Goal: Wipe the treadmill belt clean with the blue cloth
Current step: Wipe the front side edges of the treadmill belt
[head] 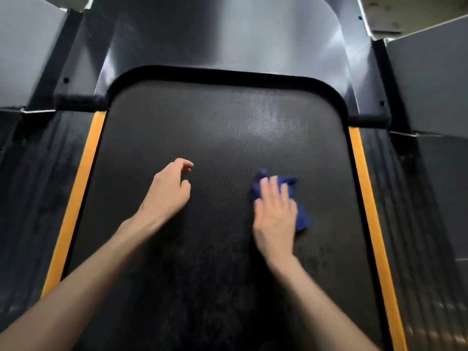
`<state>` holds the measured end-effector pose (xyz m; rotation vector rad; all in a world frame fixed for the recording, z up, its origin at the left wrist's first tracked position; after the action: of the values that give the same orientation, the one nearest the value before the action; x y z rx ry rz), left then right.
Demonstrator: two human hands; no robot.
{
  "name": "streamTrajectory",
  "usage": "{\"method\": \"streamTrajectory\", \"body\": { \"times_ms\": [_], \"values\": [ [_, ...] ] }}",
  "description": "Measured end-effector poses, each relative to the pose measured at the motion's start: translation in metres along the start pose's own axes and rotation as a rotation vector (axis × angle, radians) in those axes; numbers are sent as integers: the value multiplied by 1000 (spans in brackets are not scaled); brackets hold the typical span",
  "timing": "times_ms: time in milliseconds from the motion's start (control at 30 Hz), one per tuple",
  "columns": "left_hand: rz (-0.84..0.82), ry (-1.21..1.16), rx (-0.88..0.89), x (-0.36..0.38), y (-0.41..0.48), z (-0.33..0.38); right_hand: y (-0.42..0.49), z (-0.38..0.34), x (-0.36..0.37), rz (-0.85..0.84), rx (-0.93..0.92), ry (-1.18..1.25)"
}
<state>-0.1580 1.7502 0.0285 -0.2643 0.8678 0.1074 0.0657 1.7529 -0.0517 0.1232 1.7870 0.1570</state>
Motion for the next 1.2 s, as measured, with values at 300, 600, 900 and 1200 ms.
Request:
{"method": "streamTrajectory", "body": {
  "times_ms": [300,600,900,1200],
  "values": [
    [-41,14,82,20,4,19,7,91,-14,-94,-21,-74],
    [-51,18,187,34,10,37,-85,-2,-12,-184,-515,95],
    [-50,149,184,39,5,27,44,106,-11,-52,75,33],
    [-67,139,169,51,8,32,-28,95,-21,-201,-433,32]
  ]
}}
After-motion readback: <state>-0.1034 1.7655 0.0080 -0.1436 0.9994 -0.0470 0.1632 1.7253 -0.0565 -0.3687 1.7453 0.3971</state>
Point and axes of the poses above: each hand's wrist, its own y-axis towards the middle knuckle, its own x-axis out of the palm, z = x × y, the point moved 2 cm from there along y, towards the middle knuckle, and after that the axes turned 5 degrees about x, right-handed, at the moved point
